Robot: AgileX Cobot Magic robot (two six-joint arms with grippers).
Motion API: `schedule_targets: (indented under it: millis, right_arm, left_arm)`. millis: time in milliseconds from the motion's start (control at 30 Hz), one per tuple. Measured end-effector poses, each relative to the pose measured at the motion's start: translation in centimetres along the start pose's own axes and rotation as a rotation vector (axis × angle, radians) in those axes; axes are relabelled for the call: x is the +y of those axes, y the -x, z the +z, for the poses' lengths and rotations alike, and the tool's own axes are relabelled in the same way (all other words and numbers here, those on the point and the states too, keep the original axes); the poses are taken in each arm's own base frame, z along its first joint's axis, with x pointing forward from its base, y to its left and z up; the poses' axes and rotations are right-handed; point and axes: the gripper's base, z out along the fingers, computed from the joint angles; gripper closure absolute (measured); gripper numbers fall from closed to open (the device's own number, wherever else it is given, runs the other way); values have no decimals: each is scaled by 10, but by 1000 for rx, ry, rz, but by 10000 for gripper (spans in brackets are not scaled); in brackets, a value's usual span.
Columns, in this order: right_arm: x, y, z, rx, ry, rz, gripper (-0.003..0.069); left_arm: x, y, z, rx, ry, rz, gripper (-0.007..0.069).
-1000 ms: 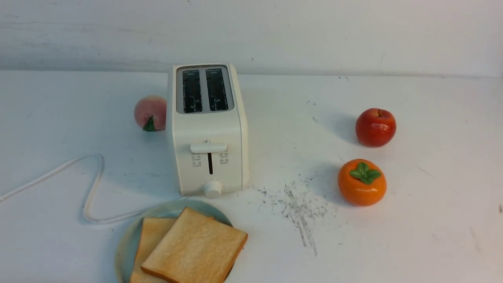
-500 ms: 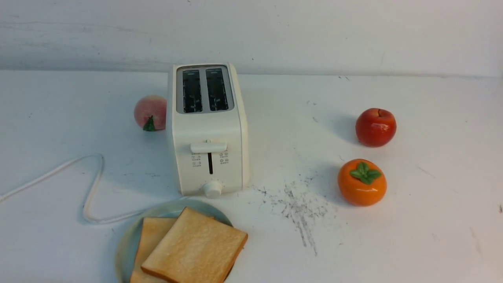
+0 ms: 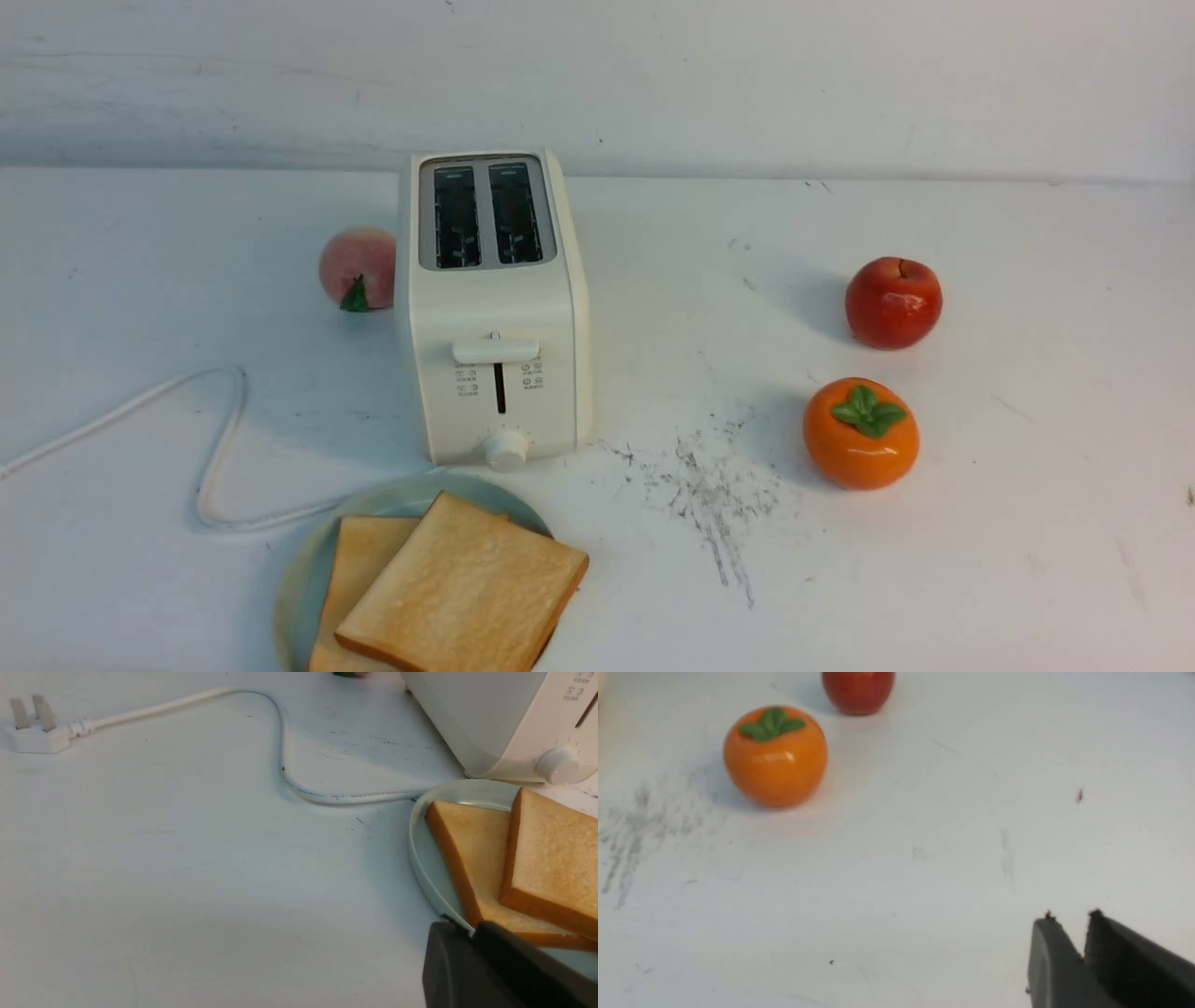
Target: Take toasted bread from bread machine on white table place on plate.
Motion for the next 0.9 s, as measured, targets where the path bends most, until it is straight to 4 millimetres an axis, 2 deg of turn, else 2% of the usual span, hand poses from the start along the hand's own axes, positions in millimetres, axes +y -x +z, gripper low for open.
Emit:
schedule_targets:
  millis: [900]
  right_arm:
    - [-1, 0, 0, -1, -16, 30, 509]
  left_arm:
    - [0, 0, 0, 2, 1, 1, 547]
